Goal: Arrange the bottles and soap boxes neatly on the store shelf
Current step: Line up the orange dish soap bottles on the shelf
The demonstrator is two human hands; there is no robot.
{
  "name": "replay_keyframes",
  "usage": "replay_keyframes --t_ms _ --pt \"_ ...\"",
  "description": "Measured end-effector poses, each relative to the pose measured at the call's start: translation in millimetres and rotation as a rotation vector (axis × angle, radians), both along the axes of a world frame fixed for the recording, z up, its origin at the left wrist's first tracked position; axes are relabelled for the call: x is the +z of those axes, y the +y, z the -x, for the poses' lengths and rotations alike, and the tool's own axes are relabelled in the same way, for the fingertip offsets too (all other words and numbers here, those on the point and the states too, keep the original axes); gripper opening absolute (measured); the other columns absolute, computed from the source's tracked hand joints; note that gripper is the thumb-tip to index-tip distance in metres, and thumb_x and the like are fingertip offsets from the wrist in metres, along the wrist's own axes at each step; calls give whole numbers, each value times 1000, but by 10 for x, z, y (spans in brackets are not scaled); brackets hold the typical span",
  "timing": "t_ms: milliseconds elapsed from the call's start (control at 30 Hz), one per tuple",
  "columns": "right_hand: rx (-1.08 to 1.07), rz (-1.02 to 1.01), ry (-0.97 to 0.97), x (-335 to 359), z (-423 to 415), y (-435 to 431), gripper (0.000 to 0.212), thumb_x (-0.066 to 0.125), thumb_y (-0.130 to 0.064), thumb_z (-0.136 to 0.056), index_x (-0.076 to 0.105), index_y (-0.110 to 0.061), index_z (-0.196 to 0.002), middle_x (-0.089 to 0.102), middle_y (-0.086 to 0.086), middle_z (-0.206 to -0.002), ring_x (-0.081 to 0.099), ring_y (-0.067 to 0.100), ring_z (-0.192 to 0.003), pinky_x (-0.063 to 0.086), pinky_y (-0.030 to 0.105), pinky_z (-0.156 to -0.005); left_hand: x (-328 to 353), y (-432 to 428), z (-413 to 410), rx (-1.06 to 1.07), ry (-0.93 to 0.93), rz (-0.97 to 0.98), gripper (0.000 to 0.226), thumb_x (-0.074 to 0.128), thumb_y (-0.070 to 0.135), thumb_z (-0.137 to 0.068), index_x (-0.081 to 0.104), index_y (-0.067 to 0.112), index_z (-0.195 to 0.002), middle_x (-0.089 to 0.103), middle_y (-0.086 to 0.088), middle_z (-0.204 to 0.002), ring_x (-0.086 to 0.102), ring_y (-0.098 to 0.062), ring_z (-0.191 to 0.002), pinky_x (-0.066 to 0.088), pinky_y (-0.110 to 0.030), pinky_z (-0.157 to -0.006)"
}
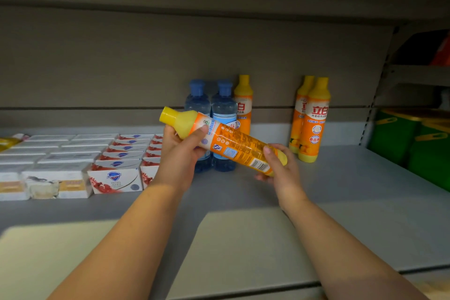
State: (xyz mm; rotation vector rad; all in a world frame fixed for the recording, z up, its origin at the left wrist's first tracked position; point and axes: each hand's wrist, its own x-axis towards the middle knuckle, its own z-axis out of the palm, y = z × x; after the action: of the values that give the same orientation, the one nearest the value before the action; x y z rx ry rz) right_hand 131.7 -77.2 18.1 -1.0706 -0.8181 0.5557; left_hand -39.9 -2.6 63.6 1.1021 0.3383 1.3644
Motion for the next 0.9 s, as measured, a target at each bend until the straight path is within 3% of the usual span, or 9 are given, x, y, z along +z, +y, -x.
replay_keyframes --t_ms 133,200,300,400,533,633,700,767,900 --pt "-39 -139 -343 -70 48 -16 69 82 -25 -63 42 -45 -115 53 -31 -107 57 -4 -102 51 12 -72 5 31 5 155 -14 269 50 73 29 -80 46 24 -122 66 -4 -110 71 -18 -89 56 -26 -53" --pt "-113 -187 -505 -92 80 -16 72 82 -29 -64 39 -50 -118 42 -44 -109 48 -9 -109 47 8 -82 20 55 19 227 0 318 53 74 35 -78 44 27 -120 66 -3 -107 71 -16 -84 55 -25 -50" --pt "-133 -219 -548 -70 87 -22 62 78 -43 -59 45 -44 -111 47 -38 -108 51 -11 -103 48 7 -77 47 51 48 253 0 193 38 71 37 -80 45 34 -107 66 1 -100 71 -10 -79 55 -24 -58" --pt "-95 -204 -359 -72 110 -27 53 84 -47 -55 51 -29 -93 59 -13 -87 61 0 -69 47 11 -54 75 11 61 90 -74 19 45 64 24 -86 41 31 -124 66 1 -104 70 -12 -91 56 -28 -72" --pt "113 103 66 -1 21 -20 61 65 -68 -60 55 -15 -90 56 1 -50 46 9 -35 42 21 -39 112 -20 87 -162 -67 -181 66 63 6 -79 36 32 -133 61 -9 -118 62 -22 -107 52 -38 -90" --pt "308 414 364 29 -53 -42 59 46 -73 -74 57 -15 -74 47 4 -42 38 11 -30 41 20 -37 140 -47 78 -151 53 -254 52 63 7 -72 49 26 -119 70 4 -99 66 -15 -97 53 -40 -87" --pt "349 490 434 22 -56 -47 67 40 -79 -73 57 -15 -65 44 6 -41 33 13 -29 42 21 -39 148 -58 68 -78 102 -244 49 67 9 -68 53 24 -112 72 6 -95 66 -17 -96 54 -42 -86" --pt "350 468 434 7 -50 -32 70 37 -80 -74 58 -14 -64 47 7 -42 40 14 -31 46 24 -46 145 -51 68 -25 82 -231 52 71 12 -64 52 26 -110 71 5 -97 66 -20 -99 56 -40 -84" --pt "274 149 386 51 8 -2 47 54 -60 -71 55 -19 -94 62 5 -63 60 11 -50 52 25 -51 93 8 65 67 32 -150 53 75 17 -61 48 31 -105 72 15 -87 70 -11 -90 58 -34 -77"
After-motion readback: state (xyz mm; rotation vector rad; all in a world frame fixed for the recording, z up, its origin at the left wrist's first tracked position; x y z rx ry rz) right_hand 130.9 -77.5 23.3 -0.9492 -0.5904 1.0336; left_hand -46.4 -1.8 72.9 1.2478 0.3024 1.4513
